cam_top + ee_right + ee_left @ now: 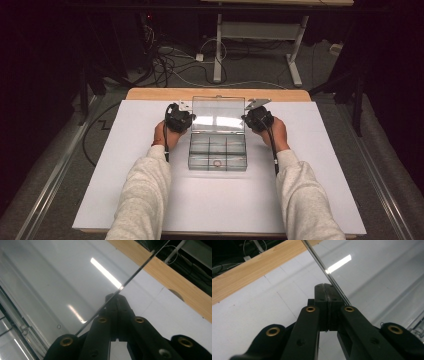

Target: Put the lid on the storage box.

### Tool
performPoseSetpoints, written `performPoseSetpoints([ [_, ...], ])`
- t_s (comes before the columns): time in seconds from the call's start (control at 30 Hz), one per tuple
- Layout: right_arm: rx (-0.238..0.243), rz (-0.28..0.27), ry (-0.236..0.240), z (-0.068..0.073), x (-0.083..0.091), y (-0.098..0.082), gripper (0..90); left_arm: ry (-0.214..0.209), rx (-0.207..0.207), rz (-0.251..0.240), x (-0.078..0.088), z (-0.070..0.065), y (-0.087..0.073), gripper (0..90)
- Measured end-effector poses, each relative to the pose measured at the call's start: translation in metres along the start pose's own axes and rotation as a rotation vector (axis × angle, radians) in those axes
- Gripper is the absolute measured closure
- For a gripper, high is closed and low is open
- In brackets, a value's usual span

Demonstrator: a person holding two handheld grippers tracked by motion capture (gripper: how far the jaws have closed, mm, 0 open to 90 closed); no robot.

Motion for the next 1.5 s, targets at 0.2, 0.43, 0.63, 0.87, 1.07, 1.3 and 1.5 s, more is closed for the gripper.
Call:
performPoseSetpoints([
  [0.2, -0.012, -0.018, -0.011, 0.0, 0.003, 0.008, 90.0, 0.025, -0.007, -0.007, 0.005, 0.005, 0.009, 87.2],
  [0.43, -0.016, -0.038, -0.034, -0.001, 0.009, 0.017, 90.0, 0.041, -0.025, -0.022, 0.012, 0.01, 0.019, 87.2],
  [0.63, -0.024, -0.065, -0.045, -0.002, 0.013, 0.024, 90.0, 0.059, -0.034, -0.029, 0.019, 0.014, 0.027, 87.2],
  [0.87, -0.021, -0.082, -0.057, -0.002, 0.019, 0.03, 90.0, 0.083, -0.035, -0.048, 0.024, 0.016, 0.033, 87.2],
  [1.07, -0.023, -0.092, -0.066, -0.003, 0.023, 0.035, 90.0, 0.095, -0.032, -0.068, 0.028, 0.017, 0.038, 87.2],
  [1.3, -0.027, -0.118, -0.069, -0.003, 0.03, 0.04, 90.0, 0.096, -0.05, -0.077, 0.034, 0.019, 0.043, 87.1],
  [1.5, -0.019, -0.124, -0.069, -0.002, 0.035, 0.043, 90.0, 0.105, -0.065, -0.086, 0.039, 0.019, 0.047, 87.2],
])
Point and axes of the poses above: each handheld gripper's, and its own axes: x roughly backward along the jaws, y roughly out of its top, z roughly to its left, the point moved 10 cm from there along -x, roughly forward along the jaws, and after that the axes turned 12 degrees about -x, right-handed, at the moved point
